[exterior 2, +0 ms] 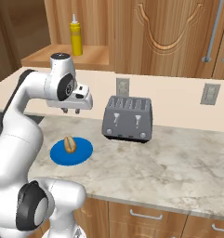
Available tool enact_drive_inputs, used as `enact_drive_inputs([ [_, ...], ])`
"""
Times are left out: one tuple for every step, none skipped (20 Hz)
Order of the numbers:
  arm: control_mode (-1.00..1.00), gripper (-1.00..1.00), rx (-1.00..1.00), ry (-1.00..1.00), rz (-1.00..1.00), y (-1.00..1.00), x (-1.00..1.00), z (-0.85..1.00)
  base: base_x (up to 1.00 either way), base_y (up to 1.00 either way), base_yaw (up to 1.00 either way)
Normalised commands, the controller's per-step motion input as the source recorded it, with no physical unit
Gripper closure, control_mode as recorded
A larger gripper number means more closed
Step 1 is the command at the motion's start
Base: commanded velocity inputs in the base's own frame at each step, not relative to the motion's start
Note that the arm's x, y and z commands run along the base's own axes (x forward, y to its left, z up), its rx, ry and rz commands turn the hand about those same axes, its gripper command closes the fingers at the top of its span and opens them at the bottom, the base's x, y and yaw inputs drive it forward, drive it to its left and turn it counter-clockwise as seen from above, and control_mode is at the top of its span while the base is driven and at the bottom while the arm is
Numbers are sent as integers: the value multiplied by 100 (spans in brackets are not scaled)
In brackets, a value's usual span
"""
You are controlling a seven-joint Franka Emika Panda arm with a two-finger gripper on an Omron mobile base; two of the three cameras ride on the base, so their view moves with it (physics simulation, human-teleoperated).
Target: Move the hot dog bun to the plate on the dining table and place the condiment next to that plate. Then navigate to the fridge and take the sausage and place it on the plate as well.
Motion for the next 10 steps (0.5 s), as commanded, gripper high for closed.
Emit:
enact_drive_inputs([
  [-100,-100,0,0,0,0,-13,0,0,0,0],
  [-100,-100,0,0,0,0,-14,0,0,0,0],
  [-100,-100,-1,0,0,13,-24,-6,0,0,0],
  [-100,-100,-8,0,0,29,-40,-24,0,0,0],
  [-100,-100,-9,0,5,39,-34,-51,0,0,0],
  [-100,-100,-7,0,8,44,-19,-66,0,0,0],
  [-100,-100,-6,0,9,44,-6,-73,0,0,0],
  [-100,-100,-5,0,9,44,0,-79,0,0,0],
  [-100,-100,-4,0,10,43,0,-84,0,0,0],
  [-100,-100,-3,0,10,40,0,-88,0,0,0],
])
